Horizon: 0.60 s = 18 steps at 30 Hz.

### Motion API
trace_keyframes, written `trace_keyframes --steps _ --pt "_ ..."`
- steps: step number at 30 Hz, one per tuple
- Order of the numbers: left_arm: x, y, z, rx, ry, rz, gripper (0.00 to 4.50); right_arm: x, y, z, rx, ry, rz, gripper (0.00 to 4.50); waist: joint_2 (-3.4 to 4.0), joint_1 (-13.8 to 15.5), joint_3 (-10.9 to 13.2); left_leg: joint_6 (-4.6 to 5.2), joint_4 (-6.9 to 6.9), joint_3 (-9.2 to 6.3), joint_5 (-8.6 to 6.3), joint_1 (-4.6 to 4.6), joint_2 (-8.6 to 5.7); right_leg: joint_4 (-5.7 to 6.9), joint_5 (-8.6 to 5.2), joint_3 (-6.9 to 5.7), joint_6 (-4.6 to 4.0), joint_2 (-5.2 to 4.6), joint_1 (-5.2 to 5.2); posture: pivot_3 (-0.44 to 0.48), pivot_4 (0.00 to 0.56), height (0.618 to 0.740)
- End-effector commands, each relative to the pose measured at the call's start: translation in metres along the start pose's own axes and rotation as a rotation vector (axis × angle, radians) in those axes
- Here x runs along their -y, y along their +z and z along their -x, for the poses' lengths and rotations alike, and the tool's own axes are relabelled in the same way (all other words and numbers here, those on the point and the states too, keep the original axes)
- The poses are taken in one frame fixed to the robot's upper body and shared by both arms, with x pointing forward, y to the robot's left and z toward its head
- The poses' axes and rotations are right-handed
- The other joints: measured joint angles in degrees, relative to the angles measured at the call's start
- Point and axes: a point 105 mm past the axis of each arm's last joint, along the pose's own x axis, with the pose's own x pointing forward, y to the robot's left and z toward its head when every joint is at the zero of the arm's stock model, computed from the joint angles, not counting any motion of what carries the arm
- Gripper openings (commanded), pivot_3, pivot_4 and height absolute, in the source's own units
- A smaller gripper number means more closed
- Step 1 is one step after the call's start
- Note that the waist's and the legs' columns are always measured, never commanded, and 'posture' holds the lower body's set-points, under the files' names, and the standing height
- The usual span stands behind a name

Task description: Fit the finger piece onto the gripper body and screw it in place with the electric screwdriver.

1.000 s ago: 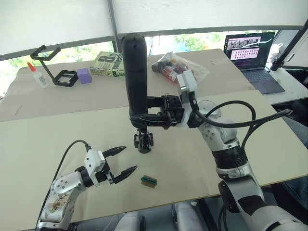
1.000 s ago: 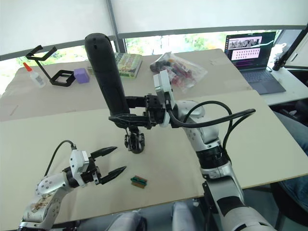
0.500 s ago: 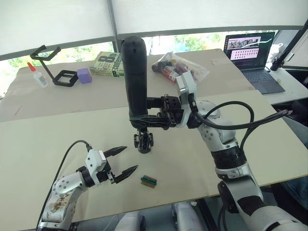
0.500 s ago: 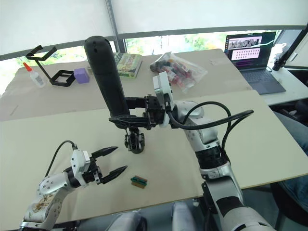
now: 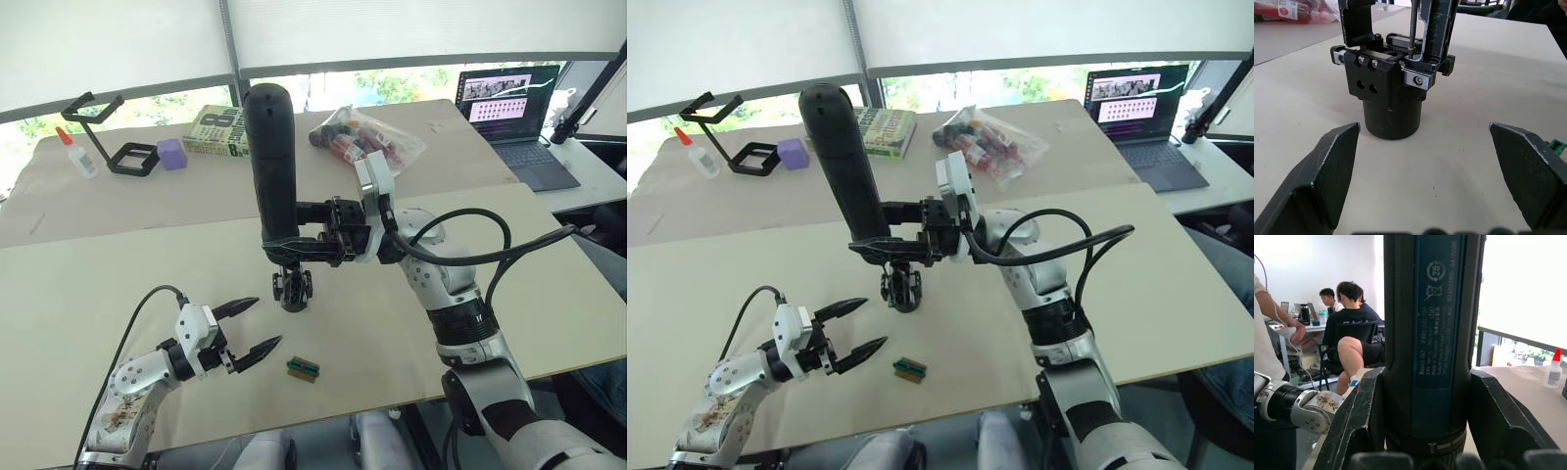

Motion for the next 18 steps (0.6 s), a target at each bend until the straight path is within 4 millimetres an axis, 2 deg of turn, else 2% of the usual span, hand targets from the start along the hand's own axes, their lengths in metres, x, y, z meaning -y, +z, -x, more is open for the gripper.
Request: trace_keyframes --steps 1,7,18 --pt "0.002 0.009 -0.003 0.026 -0.012 -0.028 4.5 -0.002 0.011 -0.003 0.026 0.019 0.063 1.93 0.0 0.0 0.0 0.0 0.0 0.0 0.0 0.0 0.0 0.0 0.0 0.0 0.0 0.0 0.0 0.0 0.15 0.74" --pt "-0.003 0.007 -0.011 0.02 0.017 -0.033 4.5 -0.001 0.011 -0.005 0.022 0.02 0.064 1.93 0.0 0.0 0.0 0.0 0.01 0.0 0.0 0.01 0.0 0.01 0.0 0.0 0.0 0.0 0.0 0.0 0.15 0.74" --pt "-0.019 -0.009 -0.044 -0.055 0.033 -0.046 4.5 -0.004 0.015 -0.008 0.021 0.038 0.066 1.93 0.0 0.0 0.0 -0.01 0.02 0.0 0.01 0.01 -0.05 0.02 0.0 0.0 0.0 -0.01 0.0 0.0 0.15 0.74"
